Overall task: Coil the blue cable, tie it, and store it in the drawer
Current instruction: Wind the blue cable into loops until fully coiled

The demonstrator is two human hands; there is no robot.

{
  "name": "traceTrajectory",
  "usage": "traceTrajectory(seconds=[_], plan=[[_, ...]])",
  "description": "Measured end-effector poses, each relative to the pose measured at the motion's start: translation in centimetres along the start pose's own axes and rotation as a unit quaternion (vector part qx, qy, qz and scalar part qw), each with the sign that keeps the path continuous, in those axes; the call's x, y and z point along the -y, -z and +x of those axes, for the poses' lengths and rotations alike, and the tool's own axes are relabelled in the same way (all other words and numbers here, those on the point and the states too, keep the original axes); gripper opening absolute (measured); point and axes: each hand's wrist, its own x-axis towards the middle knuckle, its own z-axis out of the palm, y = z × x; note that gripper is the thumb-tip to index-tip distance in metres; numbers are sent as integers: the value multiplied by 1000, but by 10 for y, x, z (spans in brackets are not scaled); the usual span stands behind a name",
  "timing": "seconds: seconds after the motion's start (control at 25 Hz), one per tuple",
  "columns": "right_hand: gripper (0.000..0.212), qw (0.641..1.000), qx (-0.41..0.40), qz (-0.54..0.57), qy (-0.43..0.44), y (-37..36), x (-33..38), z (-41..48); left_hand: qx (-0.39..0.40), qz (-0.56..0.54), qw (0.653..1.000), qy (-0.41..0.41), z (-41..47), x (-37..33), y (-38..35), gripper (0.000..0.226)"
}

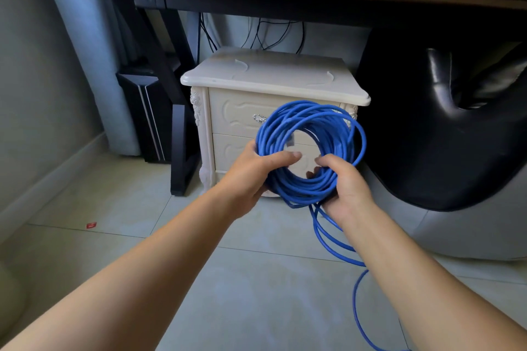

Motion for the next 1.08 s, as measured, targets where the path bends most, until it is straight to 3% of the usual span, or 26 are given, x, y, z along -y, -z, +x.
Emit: traceTrajectory(seconds=[0.16,0.32,0.52,0.64,0.84,0.96,1.08], plan=[[15,998,-29,57,-19,2,11,3,111,27,989,89,2,8,9,62],[5,997,1,73,-13,1,13,0,176,81,969,152,-2,26,-9,43],[16,996,13,83,-1,-2,15,-1,90,41,987,124,4,36,-28,27],[19,995,16,94,7,2,21,1,67,26,987,145,5,37,-27,29],[17,993,11,116,-5,19,36,8,4,-90,983,158,11,29,-3,27],[22,994,-4,113,5,23,41,5,14,-165,969,182,11,22,7,32],[27,994,-19,103,17,19,38,-2,23,-157,962,223,10,17,10,29]])
